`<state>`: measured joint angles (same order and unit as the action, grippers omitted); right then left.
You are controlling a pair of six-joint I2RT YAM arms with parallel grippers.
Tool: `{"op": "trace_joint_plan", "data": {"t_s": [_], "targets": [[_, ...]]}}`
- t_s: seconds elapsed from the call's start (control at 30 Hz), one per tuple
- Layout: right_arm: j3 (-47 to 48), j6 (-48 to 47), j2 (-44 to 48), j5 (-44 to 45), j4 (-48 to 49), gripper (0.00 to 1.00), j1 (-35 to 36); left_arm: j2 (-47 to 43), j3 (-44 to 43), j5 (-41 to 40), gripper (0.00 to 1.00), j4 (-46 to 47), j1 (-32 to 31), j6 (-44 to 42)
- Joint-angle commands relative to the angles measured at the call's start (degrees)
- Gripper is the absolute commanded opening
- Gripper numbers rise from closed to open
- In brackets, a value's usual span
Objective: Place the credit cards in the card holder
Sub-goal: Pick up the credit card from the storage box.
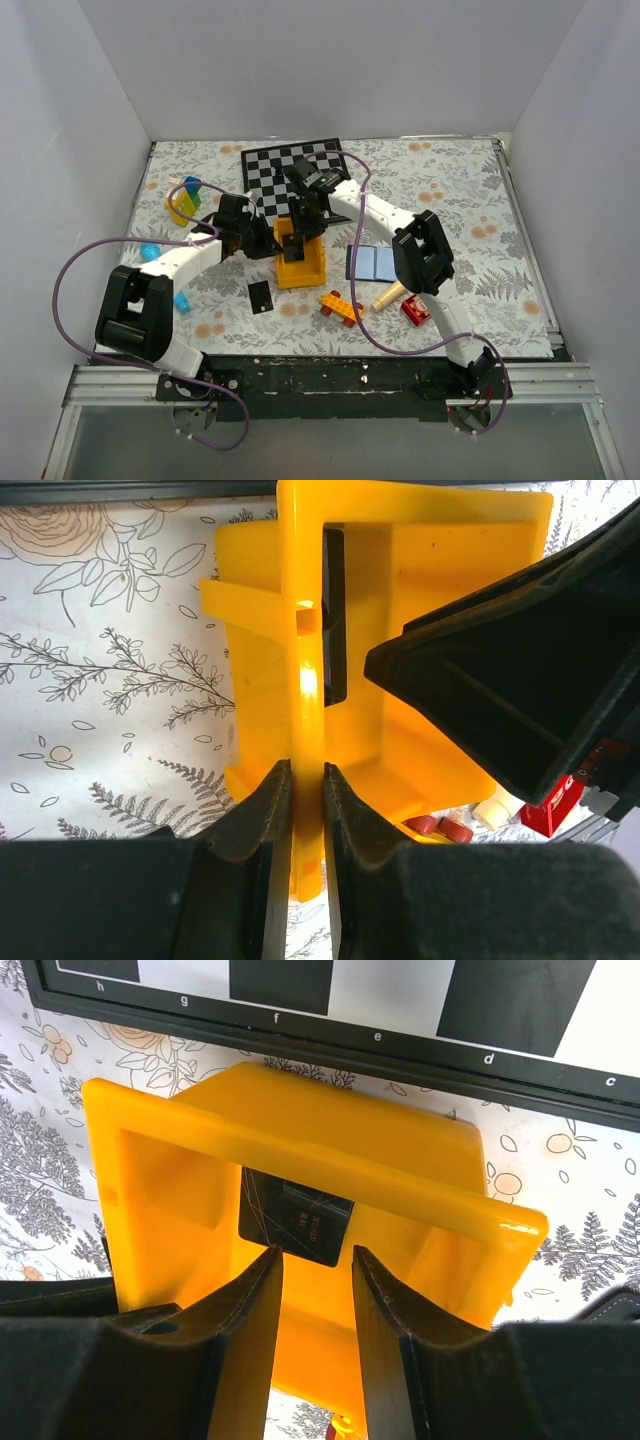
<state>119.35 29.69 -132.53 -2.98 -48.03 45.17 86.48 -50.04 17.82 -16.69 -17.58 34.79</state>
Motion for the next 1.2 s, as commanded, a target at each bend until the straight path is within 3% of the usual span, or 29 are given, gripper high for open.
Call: {"op": "trace_joint_plan", "data": {"t_s": [0.0, 0.43, 0.87, 1.17], "targets": [[1.4, -0.5, -1.8, 1.3, -2.2, 0.42, 0.1, -2.7, 0.6, 0.1, 0.00, 0.6, -0.9, 1.0], [1.7, -0.1, -4.0, 2.7, -2.2, 0.45, 0.3, -5.0, 1.9, -1.1, 0.00, 0.3, -1.6, 2.7], [4.2, -0.8, -4.7, 10.8, -6.5, 0.48, 0.4, -6.8, 3.1, -2.9, 0.00, 0.1, -2.6, 6.1], [2.7, -0.3, -5.5, 8.7, -6.1, 0.48, 0.4, -8.3, 4.3, -3.6, 0.00, 0.7, -3.1, 7.6]]}}
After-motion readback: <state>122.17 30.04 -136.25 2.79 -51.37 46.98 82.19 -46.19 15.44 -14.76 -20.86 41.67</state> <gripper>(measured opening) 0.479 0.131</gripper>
